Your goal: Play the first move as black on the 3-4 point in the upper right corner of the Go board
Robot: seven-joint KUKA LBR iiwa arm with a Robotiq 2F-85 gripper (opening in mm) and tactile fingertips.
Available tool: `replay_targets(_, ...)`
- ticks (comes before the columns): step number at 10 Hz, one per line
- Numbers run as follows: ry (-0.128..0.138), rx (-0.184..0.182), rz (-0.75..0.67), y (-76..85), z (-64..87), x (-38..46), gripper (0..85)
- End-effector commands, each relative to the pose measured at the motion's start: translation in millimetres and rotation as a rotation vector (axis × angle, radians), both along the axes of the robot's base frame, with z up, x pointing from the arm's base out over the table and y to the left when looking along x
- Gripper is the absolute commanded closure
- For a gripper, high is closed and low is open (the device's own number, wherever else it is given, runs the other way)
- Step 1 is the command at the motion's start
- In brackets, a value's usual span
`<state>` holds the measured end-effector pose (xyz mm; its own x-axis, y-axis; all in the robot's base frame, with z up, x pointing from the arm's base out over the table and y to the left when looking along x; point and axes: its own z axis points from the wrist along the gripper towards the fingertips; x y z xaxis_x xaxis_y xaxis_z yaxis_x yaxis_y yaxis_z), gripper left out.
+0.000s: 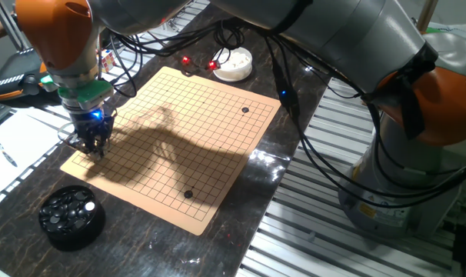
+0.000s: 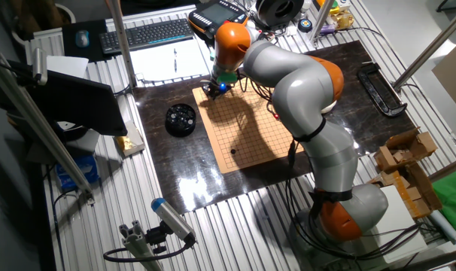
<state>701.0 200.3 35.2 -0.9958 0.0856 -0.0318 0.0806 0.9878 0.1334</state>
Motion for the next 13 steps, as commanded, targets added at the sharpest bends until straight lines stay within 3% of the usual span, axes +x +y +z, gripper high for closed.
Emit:
replay_targets(1,0.000,-0.002,0.000,0.0,0.2,0.1,65.7)
replay_targets(5,-0.012,-0.034,0.010,-4.8,0.1,-1.2,65.3)
replay_targets(10,-0.017,-0.051,0.008,-6.8,-1.4,-8.4,66.7)
replay_targets(13,-0.016,-0.058,0.012,-7.9,-0.7,-7.5,66.7)
